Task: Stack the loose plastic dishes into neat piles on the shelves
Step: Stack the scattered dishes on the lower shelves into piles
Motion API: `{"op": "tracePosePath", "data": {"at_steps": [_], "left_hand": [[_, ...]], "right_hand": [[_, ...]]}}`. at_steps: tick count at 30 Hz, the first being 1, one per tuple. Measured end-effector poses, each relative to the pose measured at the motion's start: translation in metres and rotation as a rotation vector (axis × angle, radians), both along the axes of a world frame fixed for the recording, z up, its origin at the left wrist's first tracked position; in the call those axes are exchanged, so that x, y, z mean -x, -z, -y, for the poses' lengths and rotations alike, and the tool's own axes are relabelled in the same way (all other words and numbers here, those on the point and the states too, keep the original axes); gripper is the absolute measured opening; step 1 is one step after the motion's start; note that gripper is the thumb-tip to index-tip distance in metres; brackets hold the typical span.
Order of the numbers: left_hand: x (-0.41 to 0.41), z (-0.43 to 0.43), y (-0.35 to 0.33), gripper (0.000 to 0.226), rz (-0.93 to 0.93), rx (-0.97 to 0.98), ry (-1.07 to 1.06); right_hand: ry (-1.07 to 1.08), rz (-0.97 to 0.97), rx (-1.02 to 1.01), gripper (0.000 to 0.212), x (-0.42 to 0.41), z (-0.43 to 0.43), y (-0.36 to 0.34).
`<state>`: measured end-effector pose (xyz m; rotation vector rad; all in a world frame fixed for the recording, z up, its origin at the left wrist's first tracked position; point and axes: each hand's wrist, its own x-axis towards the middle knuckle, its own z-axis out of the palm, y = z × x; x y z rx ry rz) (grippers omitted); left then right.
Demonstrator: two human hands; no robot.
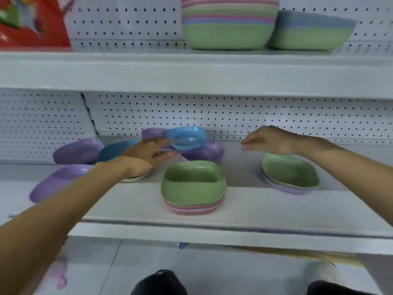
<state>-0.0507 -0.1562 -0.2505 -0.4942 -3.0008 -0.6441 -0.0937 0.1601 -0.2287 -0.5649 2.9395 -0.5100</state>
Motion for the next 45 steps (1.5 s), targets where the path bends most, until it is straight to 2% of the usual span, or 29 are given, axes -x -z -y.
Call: {"op": "tracePosePath", "data": {"at_steps": [4,8,12,16,24,28,34,36,40,43,45], "left_hand": [[0.036,0.045,0.009,0.036,-0.063,0.055,-0.079],[0.073,0.072,0.014,0.029,-0.075,0.057,-0.131],[0.098,0.083,0.016,0.017,-0.056,0.038,-0.142],[0.104,0.082,0.028,0.015,-0.038,-0.015,-0.109],[0.117,0.071,0.04,0.008,-0.072,0.029,-0.036],[0.111,0.061,0.026,0.007,-0.14,-0.117,-0.075],[0.08,0.054,-0.012,0.017,-0.114,-0.371,-0.098],[0.064,0.049,-0.021,0.02,-0.119,-0.371,-0.068],[0.033,0.022,-0.025,0.006,-0.178,-0.291,-0.01],[0.017,-0.016,-0.021,0.014,-0.198,-0.369,0.012],[0.01,-0.046,-0.015,0.014,-0.196,-0.348,0.02]], "right_hand": [[-0.076,-0.035,0.091,0.029,0.042,0.066,0.014],[-0.114,-0.085,0.068,0.034,0.077,0.099,0.038],[-0.115,-0.109,0.06,0.032,0.096,0.112,0.05],[-0.102,-0.18,0.031,0.025,0.103,0.116,0.06],[-0.115,-0.322,-0.012,0.01,0.104,0.116,0.065],[-0.081,-0.392,0.091,0.009,0.092,0.108,0.045],[-0.034,-0.359,0.281,0.007,0.055,0.061,0.014],[-0.041,-0.316,0.235,0.006,0.034,0.038,0.009],[-0.02,-0.241,0.093,0.008,-0.004,-0.01,0.003],[0.028,-0.211,-0.025,0.013,-0.028,-0.044,0.007],[0.071,-0.18,-0.112,0.016,-0.042,-0.064,0.017]]}}
